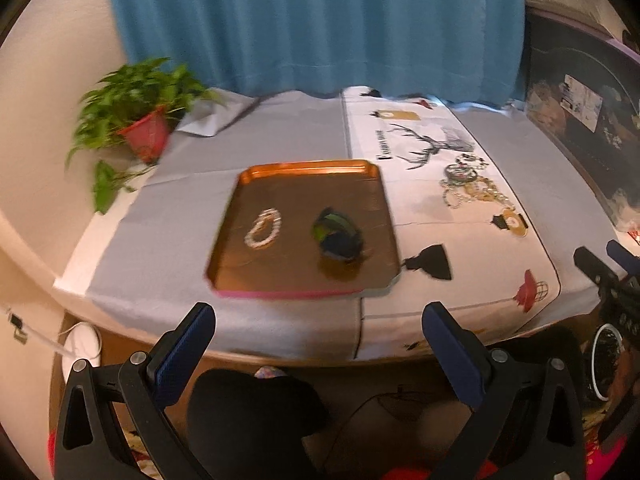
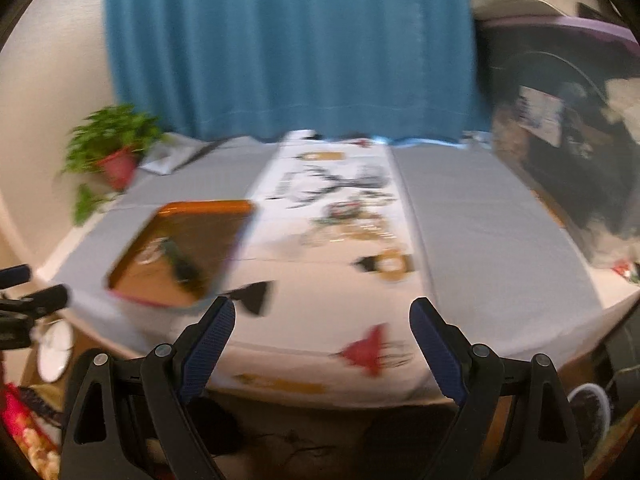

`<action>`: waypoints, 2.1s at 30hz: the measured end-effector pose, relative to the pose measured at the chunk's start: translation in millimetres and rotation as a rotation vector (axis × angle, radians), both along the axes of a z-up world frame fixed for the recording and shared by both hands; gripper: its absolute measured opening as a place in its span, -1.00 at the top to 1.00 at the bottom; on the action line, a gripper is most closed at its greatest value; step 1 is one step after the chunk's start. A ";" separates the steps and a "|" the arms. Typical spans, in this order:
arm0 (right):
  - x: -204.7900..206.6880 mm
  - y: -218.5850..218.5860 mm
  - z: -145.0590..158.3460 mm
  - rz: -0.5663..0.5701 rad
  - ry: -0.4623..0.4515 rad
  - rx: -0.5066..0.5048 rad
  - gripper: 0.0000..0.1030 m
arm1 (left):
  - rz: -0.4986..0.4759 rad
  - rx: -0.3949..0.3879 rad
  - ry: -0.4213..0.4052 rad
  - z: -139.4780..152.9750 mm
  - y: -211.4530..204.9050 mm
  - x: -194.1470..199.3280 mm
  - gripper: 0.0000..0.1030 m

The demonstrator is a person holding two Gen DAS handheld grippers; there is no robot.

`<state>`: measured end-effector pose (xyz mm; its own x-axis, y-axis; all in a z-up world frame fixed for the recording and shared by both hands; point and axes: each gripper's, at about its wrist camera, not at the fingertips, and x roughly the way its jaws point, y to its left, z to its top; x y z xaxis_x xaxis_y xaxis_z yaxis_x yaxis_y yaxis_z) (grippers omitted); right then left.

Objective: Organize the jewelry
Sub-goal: 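Grasp the pearl brooch pin with the right tool while the left tool grasps the metal bangle, then carry the bangle with the left tool to the tray while the right tool carries the pin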

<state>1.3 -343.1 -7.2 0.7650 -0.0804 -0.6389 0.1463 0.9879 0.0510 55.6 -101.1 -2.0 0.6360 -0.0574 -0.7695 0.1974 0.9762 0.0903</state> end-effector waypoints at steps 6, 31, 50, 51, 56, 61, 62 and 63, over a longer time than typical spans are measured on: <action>41.5 -81.9 -24.2 -0.103 0.031 0.006 -0.74 | -0.093 -0.003 0.032 -6.1 -56.0 52.6 -0.99; 226.6 -126.7 -121.6 0.213 0.195 -0.038 0.67 | -0.271 0.034 0.193 -58.0 -199.0 218.2 -0.99; 212.5 -209.8 -124.5 -0.067 0.203 -0.049 0.23 | -0.419 -0.025 0.469 -127.7 -279.2 291.7 -0.12; 212.1 -210.5 -124.4 -0.053 0.199 -0.032 0.50 | -0.434 -0.045 0.477 -123.4 -279.2 291.7 -0.14; 210.6 -207.2 -122.8 -0.044 0.206 -0.030 0.77 | -0.466 -0.063 0.409 -93.5 -274.6 281.1 -0.14; 200.6 -201.0 -109.2 -0.058 0.169 -0.042 0.77 | -0.446 -0.066 0.347 -67.1 -259.8 269.2 -0.14; 198.7 -200.0 -104.9 -0.058 0.160 -0.040 0.77 | -0.437 -0.068 0.332 -60.3 -254.9 265.7 -0.14; 196.0 -198.8 -99.5 -0.058 0.150 -0.036 0.77 | -0.430 -0.074 0.320 -53.5 -249.4 261.3 -0.14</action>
<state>197.3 -541.9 -106.7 0.6550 -0.1459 -0.7414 0.2061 0.9785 -0.0105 316.8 -350.5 -55.5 0.2775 -0.3221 -0.9051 0.5870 0.8027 -0.1057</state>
